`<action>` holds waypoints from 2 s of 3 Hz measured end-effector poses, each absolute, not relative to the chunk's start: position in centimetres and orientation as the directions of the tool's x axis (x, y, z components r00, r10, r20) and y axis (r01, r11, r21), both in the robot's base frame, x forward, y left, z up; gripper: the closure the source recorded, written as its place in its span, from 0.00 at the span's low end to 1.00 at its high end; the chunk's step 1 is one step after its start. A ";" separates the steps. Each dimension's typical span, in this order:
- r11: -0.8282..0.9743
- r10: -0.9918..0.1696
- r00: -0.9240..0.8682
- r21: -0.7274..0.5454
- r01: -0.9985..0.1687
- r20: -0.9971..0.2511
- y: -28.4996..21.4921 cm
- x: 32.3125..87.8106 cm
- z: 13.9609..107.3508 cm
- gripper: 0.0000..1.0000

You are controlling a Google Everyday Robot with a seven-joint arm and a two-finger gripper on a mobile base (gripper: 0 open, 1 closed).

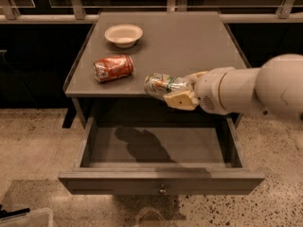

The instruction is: Place 7up can into top drawer

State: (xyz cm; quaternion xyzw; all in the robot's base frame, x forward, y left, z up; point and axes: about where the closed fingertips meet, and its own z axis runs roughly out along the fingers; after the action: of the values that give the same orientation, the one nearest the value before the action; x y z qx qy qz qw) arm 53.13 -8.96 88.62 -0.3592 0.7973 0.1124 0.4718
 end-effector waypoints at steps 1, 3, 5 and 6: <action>0.757 -0.426 -0.261 -0.184 -0.627 -0.866 -7.7 50.0 87.0 1.00; 0.859 -0.346 -0.259 -0.194 -0.473 -0.902 -11.4 48.3 83.1 1.00; 0.902 -0.314 -0.312 -0.178 -0.394 -0.897 -14.9 47.0 81.5 1.00; 0.909 -0.286 -0.360 -0.132 -0.396 -0.888 -15.0 47.2 78.8 1.00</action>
Offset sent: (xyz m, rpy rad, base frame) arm -0.0780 -0.0661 -0.0691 0.1300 -0.2286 -0.3144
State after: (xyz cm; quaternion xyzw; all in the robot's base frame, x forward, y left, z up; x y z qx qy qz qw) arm 47.25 -14.96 78.77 -0.2072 0.8230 0.0521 0.5264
